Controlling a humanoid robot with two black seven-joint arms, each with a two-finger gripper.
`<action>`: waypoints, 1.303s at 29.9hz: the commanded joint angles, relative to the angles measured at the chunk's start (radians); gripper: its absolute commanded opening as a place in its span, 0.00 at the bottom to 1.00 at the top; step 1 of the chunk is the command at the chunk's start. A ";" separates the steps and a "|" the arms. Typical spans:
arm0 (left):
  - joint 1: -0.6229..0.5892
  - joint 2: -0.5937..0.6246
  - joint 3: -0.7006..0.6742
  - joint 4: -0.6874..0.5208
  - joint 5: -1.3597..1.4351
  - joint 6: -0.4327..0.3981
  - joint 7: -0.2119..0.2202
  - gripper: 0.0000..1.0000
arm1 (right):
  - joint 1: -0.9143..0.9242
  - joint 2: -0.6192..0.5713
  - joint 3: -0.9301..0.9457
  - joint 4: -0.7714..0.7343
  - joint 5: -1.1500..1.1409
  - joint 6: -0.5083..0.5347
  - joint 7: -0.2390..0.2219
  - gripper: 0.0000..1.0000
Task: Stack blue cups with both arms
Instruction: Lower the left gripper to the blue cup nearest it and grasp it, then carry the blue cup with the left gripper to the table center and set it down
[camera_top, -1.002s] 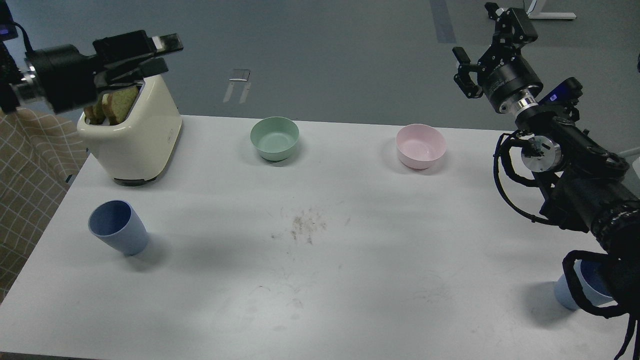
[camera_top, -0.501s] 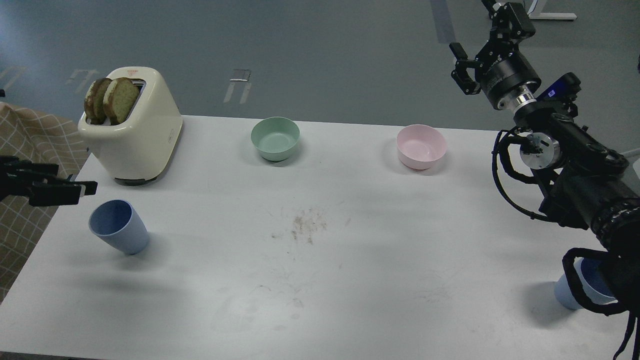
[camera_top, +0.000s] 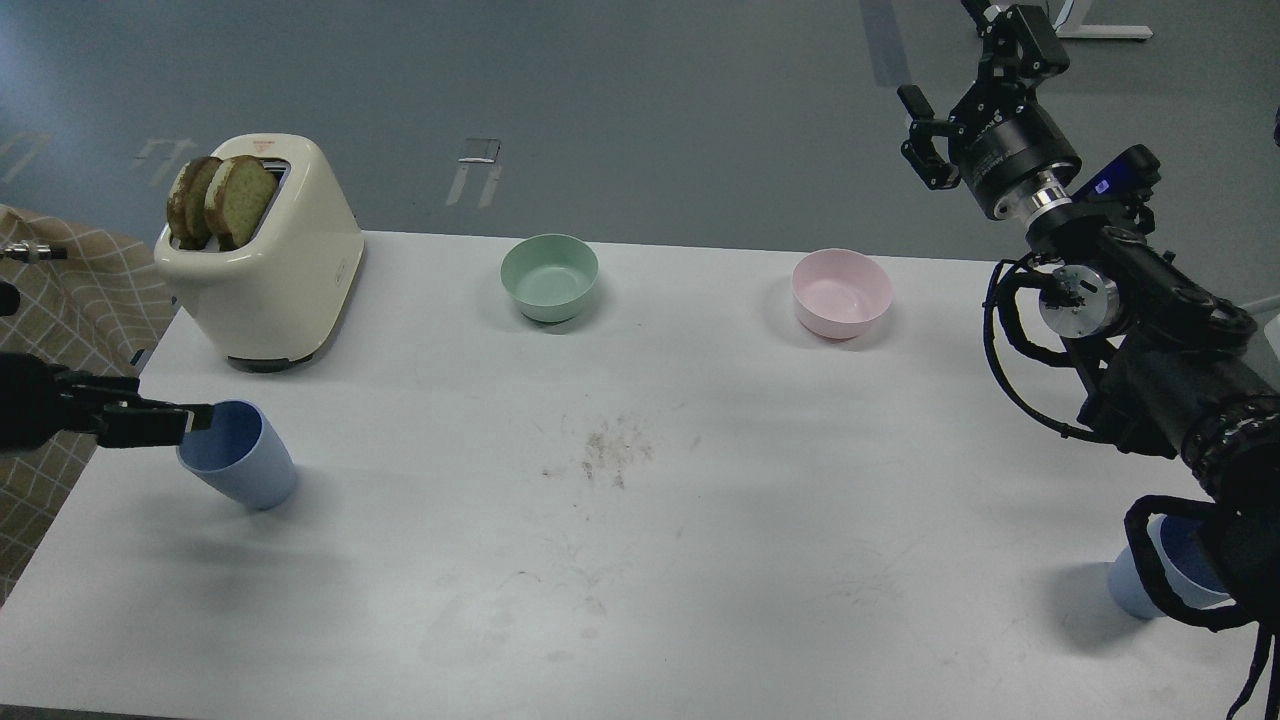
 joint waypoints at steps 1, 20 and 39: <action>0.022 -0.030 0.000 0.030 0.000 0.000 0.000 0.93 | 0.000 -0.005 0.000 -0.002 0.000 0.000 0.000 1.00; 0.048 -0.107 0.000 0.111 0.001 0.032 0.000 0.00 | -0.011 -0.016 0.000 0.000 0.000 0.000 0.000 1.00; -0.117 -0.004 -0.012 -0.129 0.018 0.005 0.000 0.00 | 0.118 -0.062 0.000 0.034 0.000 0.000 0.000 1.00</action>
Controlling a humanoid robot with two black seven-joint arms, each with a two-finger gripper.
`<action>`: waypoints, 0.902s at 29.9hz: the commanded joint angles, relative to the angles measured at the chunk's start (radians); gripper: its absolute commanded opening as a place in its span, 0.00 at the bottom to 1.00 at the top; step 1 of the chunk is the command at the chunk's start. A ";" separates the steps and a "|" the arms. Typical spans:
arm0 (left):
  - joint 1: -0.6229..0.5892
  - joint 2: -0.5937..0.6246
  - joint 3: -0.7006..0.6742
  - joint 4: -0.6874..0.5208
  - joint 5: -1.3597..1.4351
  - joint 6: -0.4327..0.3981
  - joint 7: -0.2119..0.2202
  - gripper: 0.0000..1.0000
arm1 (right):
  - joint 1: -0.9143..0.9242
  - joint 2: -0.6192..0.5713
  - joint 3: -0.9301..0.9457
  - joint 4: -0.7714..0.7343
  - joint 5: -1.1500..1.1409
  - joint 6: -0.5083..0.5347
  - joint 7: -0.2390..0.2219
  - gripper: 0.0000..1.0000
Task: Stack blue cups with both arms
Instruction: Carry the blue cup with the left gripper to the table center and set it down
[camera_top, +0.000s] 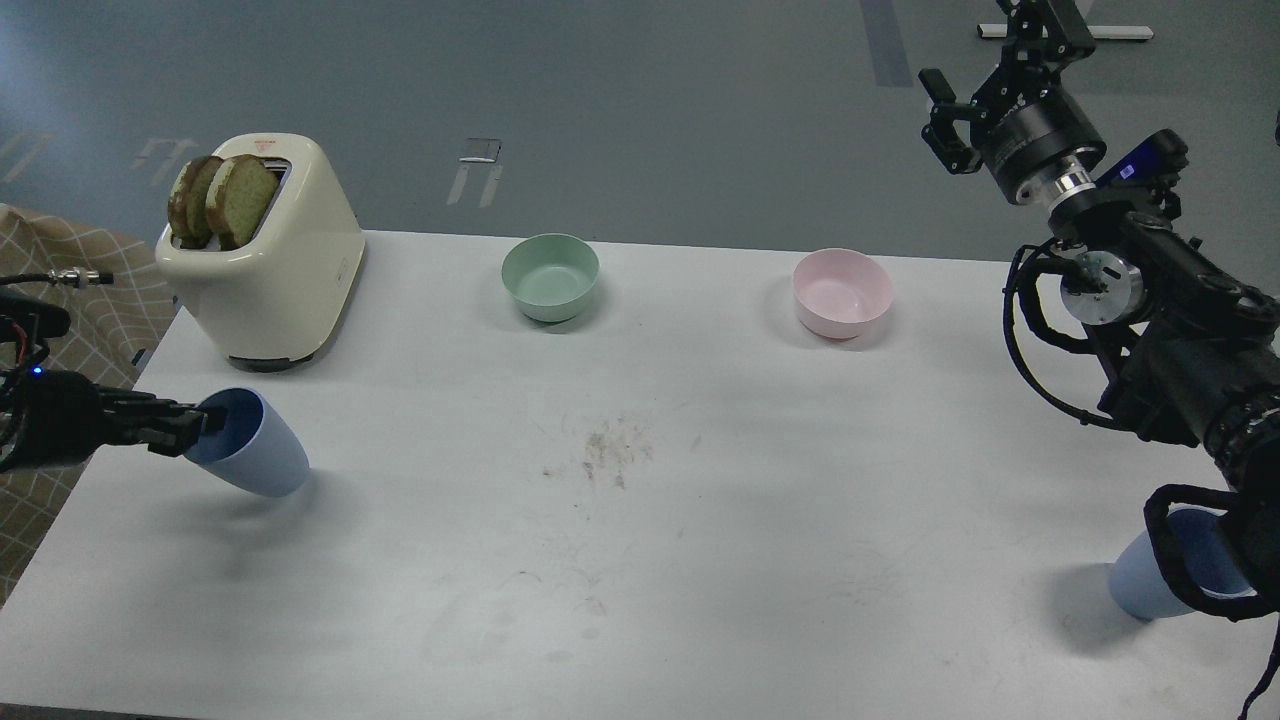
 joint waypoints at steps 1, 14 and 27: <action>-0.152 0.016 -0.002 -0.122 0.004 -0.043 0.000 0.00 | 0.099 -0.017 0.000 0.014 0.000 0.000 0.000 1.00; -0.467 -0.336 0.003 -0.225 0.131 -0.170 0.000 0.00 | 0.334 0.035 -0.185 0.004 -0.001 0.000 0.000 1.00; -0.450 -0.795 0.011 -0.017 0.318 -0.170 0.000 0.00 | 0.383 0.066 -0.221 -0.003 -0.003 0.000 0.000 1.00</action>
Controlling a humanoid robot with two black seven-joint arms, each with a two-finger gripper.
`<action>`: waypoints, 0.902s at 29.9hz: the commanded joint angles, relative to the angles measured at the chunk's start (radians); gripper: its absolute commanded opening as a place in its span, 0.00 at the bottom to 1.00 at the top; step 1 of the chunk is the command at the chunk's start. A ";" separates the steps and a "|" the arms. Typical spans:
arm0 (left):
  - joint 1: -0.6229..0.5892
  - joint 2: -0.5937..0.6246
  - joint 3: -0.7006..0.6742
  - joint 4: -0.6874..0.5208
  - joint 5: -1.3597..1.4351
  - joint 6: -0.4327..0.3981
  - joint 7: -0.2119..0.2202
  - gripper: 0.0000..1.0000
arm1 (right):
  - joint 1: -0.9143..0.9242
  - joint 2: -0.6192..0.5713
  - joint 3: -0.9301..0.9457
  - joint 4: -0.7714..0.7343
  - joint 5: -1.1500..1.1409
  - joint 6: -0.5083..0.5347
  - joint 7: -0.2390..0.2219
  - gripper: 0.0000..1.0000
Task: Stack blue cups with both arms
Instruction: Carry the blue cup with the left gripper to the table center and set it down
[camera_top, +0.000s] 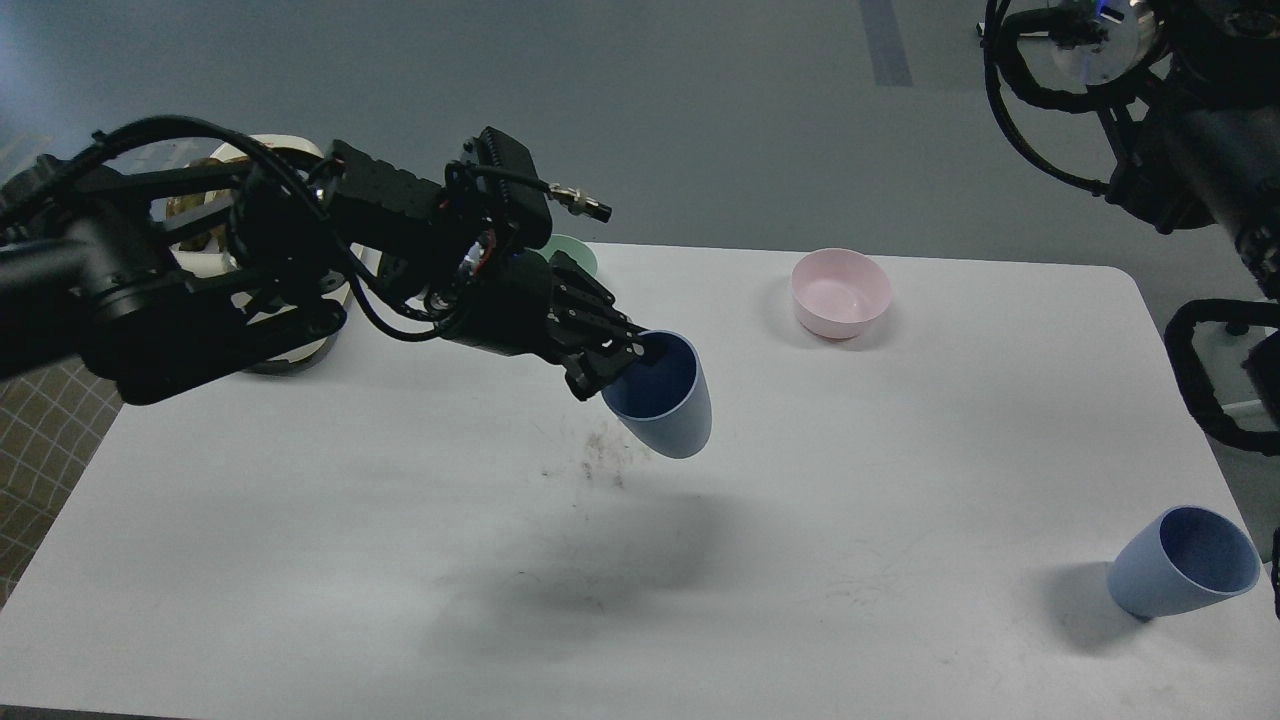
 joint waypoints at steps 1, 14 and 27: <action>0.002 -0.120 0.001 0.107 0.063 0.000 0.000 0.00 | 0.001 0.001 -0.005 0.000 0.000 0.000 0.000 1.00; -0.015 -0.269 0.159 0.283 0.128 0.000 0.000 0.00 | -0.012 0.010 -0.008 0.000 0.000 0.000 0.000 1.00; -0.012 -0.267 0.181 0.311 0.145 0.000 0.000 0.05 | -0.015 0.018 -0.008 -0.001 0.000 0.000 0.000 1.00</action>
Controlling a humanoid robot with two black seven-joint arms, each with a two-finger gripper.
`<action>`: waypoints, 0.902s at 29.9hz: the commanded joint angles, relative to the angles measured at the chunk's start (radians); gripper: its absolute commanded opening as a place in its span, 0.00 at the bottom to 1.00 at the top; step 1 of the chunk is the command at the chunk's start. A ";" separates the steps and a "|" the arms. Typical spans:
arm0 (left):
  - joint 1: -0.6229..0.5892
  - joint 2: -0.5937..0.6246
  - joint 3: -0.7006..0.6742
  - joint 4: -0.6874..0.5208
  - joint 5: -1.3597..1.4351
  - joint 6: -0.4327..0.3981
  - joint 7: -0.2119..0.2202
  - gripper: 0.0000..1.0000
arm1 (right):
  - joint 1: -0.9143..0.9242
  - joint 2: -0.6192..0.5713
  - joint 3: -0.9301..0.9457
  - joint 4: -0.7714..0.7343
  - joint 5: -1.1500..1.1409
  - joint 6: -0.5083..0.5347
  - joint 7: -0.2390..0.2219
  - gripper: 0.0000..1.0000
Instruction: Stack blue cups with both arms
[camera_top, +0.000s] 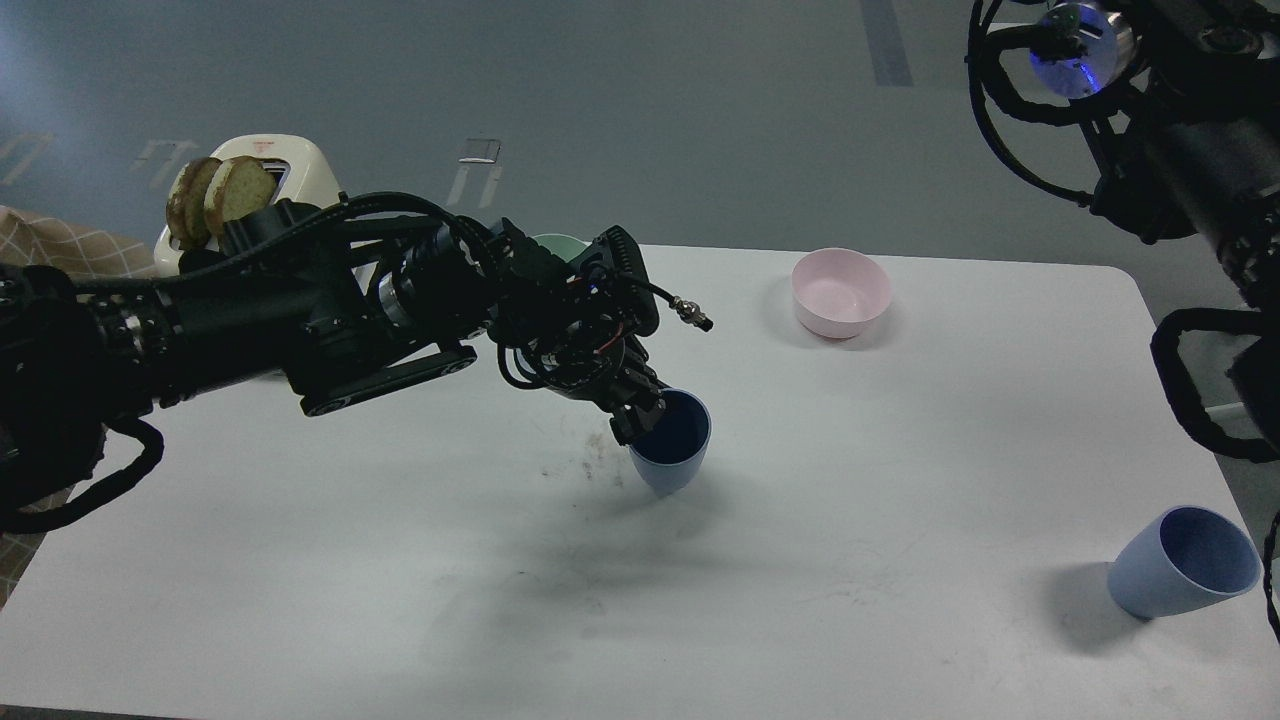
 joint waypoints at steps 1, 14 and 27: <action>0.002 0.000 0.000 0.001 -0.001 0.000 0.000 0.09 | 0.000 0.001 0.000 -0.001 0.000 0.000 0.000 1.00; -0.001 0.016 -0.011 -0.002 -0.021 0.000 0.000 0.83 | -0.002 -0.012 -0.006 -0.001 0.000 0.000 0.000 1.00; -0.180 0.282 -0.081 -0.013 -0.555 0.000 0.000 0.93 | 0.028 -0.218 -0.245 0.134 -0.012 0.000 0.000 1.00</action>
